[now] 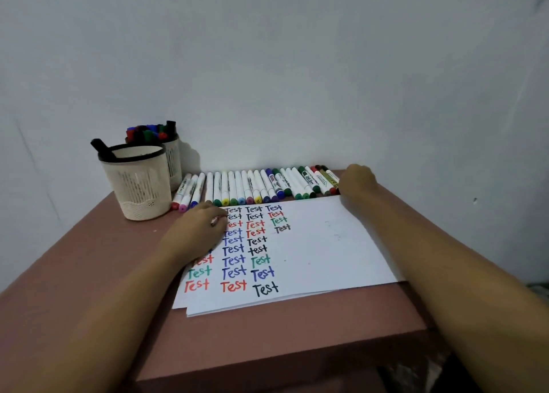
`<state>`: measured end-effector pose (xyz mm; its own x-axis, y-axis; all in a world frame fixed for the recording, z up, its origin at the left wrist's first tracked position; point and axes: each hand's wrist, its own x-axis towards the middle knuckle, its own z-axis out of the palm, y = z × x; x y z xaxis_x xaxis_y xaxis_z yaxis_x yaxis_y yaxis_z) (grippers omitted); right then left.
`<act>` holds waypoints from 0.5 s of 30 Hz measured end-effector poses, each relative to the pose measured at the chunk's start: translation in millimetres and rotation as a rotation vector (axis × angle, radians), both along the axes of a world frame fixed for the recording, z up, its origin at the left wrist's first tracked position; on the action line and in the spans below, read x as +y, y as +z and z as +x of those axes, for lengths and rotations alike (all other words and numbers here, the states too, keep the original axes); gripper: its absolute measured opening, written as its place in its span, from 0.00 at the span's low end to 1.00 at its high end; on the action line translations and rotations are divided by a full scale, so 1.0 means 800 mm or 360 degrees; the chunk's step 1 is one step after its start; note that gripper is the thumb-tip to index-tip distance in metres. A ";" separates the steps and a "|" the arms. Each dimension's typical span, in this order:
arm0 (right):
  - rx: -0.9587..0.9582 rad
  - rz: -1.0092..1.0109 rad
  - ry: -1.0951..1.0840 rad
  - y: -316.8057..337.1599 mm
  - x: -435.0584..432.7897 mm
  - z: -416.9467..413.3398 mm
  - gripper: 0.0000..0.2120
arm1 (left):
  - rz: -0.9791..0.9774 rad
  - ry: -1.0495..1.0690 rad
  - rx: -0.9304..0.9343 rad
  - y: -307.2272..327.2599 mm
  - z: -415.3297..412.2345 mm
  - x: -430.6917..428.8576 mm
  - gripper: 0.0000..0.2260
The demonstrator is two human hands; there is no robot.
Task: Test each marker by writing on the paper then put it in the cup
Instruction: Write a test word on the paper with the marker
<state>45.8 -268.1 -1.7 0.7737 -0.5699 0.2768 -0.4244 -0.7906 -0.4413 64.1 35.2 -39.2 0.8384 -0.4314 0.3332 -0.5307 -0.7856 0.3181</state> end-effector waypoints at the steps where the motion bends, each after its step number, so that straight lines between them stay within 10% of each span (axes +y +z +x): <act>1: 0.0033 0.0023 -0.0064 -0.004 -0.005 0.001 0.09 | 0.0000 0.0004 -0.0003 0.001 -0.001 0.000 0.15; 15: -0.0159 0.0256 -0.0310 -0.011 -0.005 0.008 0.12 | -0.0009 0.0032 0.0029 0.012 -0.013 -0.003 0.15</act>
